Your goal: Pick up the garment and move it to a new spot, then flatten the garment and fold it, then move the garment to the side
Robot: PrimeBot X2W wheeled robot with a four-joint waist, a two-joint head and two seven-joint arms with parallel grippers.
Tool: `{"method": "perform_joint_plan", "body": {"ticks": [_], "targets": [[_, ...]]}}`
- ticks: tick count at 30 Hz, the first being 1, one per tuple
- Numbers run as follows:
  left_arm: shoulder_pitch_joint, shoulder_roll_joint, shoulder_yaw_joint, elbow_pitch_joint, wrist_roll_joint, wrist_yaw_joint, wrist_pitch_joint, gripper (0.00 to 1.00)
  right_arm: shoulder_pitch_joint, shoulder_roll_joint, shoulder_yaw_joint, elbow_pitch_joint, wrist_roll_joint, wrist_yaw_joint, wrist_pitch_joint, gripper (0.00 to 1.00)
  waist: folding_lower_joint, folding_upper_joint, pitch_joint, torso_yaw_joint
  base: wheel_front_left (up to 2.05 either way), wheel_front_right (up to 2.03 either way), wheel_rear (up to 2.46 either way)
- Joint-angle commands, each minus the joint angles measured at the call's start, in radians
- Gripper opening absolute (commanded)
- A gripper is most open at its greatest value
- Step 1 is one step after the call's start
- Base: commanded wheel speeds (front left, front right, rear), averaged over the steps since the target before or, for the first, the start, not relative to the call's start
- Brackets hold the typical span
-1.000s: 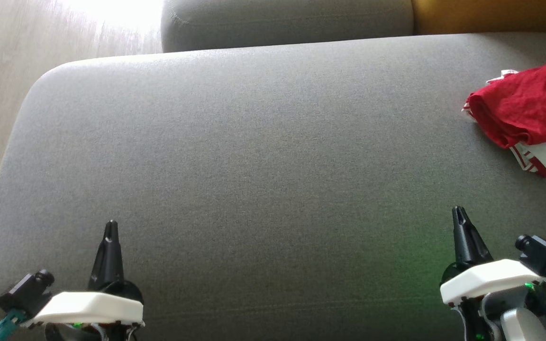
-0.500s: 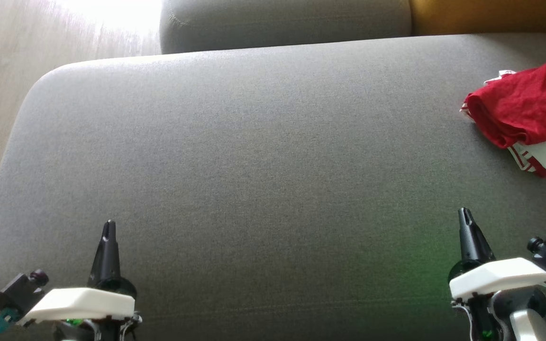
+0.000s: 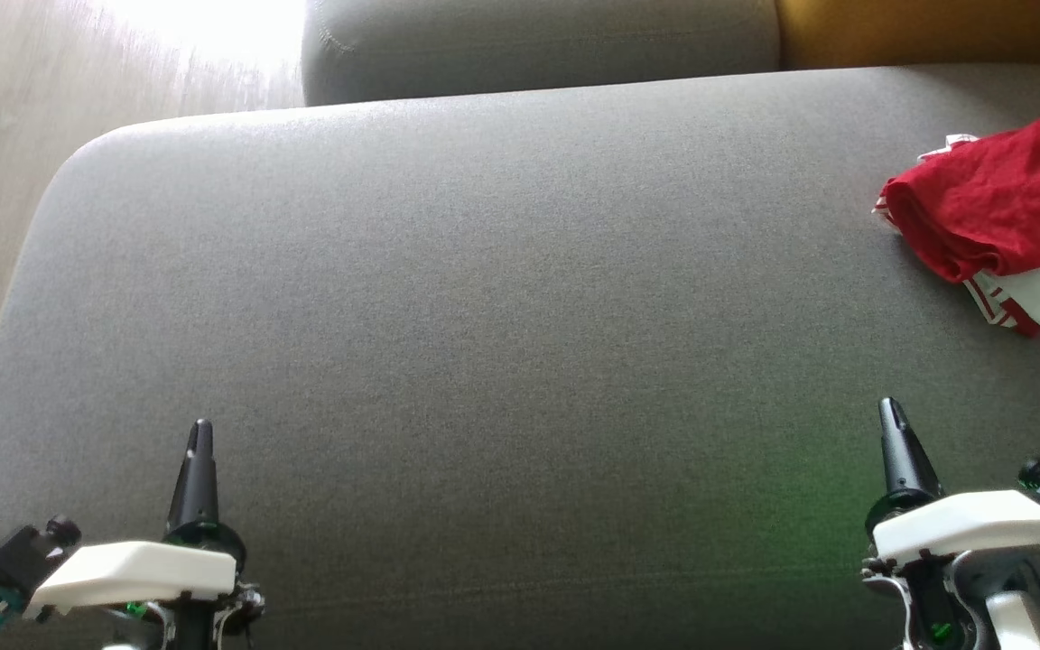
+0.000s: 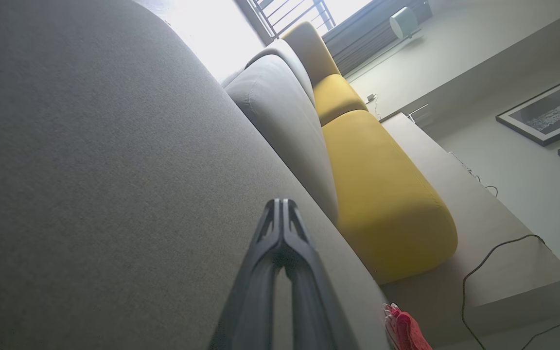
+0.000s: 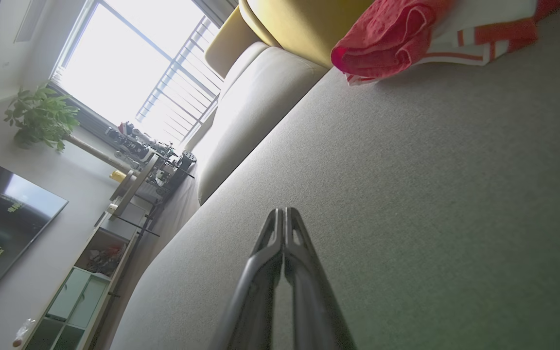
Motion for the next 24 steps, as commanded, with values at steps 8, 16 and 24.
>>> {"method": "perform_joint_plan", "body": {"ticks": [8, 16, 24], "targets": [[-0.072, 0.018, 0.033, -0.015, -0.092, -0.009, 0.028, 0.0, -0.057, 0.0, -0.003, -0.036, 0.113, 0.0, 0.026, 0.0, 0.0, 0.0, -0.002, -0.002, 0.0, 0.0, 0.0], [-0.084, 0.018, 0.043, 0.0, -0.171, -0.012, 0.051, 0.0, -0.059, 0.001, -0.009, -0.036, 0.208, 0.0, 0.05, 0.0, 0.0, 0.0, -0.004, -0.004, 0.0, 0.0, 0.0], [-0.095, 0.019, 0.052, 0.012, -0.239, -0.014, 0.072, 0.0, -0.061, 0.001, -0.014, -0.036, 0.292, 0.0, 0.07, 0.0, 0.0, 0.0, -0.006, -0.006, 0.0, 0.0, 0.0]]}}
